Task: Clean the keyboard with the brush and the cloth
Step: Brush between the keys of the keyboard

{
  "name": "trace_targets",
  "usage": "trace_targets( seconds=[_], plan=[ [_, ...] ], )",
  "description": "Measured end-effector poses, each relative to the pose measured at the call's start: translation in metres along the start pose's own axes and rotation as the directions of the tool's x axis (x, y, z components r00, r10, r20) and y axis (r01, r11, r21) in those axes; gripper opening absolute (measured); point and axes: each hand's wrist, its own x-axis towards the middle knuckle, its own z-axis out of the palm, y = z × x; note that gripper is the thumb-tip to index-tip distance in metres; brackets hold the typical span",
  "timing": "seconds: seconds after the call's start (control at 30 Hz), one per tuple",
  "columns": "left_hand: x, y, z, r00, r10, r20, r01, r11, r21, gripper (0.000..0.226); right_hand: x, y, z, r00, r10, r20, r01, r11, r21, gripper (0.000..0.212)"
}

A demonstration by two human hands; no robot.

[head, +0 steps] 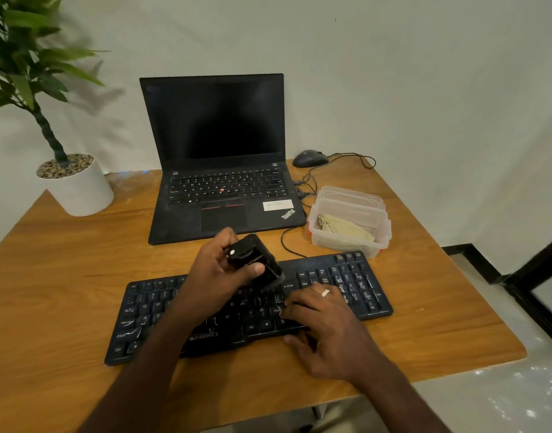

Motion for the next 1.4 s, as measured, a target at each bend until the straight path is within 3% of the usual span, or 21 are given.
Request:
trace_targets(
  seconds=[0.07,0.27,0.43,0.6,0.83,1.0,1.07,1.2,1.27,1.4],
  plan=[
    [-0.002,-0.004,0.001,0.999,-0.037,0.016,0.036,0.998,0.057,0.031,0.001,0.000,0.000,1.000,-0.003,-0.002,0.003,1.000,-0.003,0.033],
    [0.008,-0.003,0.047,0.999,0.009,0.047,-0.006,0.998,-0.057,0.033,0.001,0.000,0.000,1.000,-0.013,-0.018,0.013,1.000,0.005,0.030],
    [0.015,0.004,0.036,0.996,0.011,0.085,-0.005,0.997,-0.076,0.033,-0.010,0.008,-0.011,0.998,-0.002,-0.070,0.009,0.995,0.099,0.025],
    [0.016,0.002,0.034,0.987,-0.035,0.156,0.041,0.999,-0.030,0.034,-0.032,0.051,-0.048,0.986,0.090,-0.139,-0.095,0.995,-0.030,0.033],
    [0.031,0.002,0.074,0.981,0.005,0.193,-0.005,1.000,0.002,0.031,-0.030,0.060,-0.043,0.989,0.132,-0.059,-0.132,0.991,0.002,0.040],
    [0.025,0.011,0.064,0.998,0.017,0.068,-0.010,0.995,-0.099,0.037,-0.032,0.046,-0.036,0.995,0.102,0.020,-0.103,0.993,0.049,0.040],
    [0.020,0.011,0.039,0.999,0.022,0.046,-0.020,0.999,-0.043,0.040,-0.031,0.040,-0.030,0.995,0.097,0.029,-0.099,0.993,0.060,0.039],
    [0.012,0.007,0.007,0.986,-0.010,0.167,-0.012,0.991,0.134,0.033,-0.027,0.037,-0.026,0.995,0.099,0.019,-0.100,0.992,0.070,0.038],
    [0.010,0.005,0.016,0.980,-0.006,0.198,-0.026,0.987,0.158,0.033,-0.025,0.036,-0.024,0.996,0.089,0.013,-0.090,0.994,0.066,0.038],
    [0.014,0.001,0.051,0.992,0.039,0.121,-0.052,0.993,0.105,0.033,-0.023,0.034,-0.025,0.996,0.088,0.000,-0.088,0.994,0.071,0.038]
  ],
)
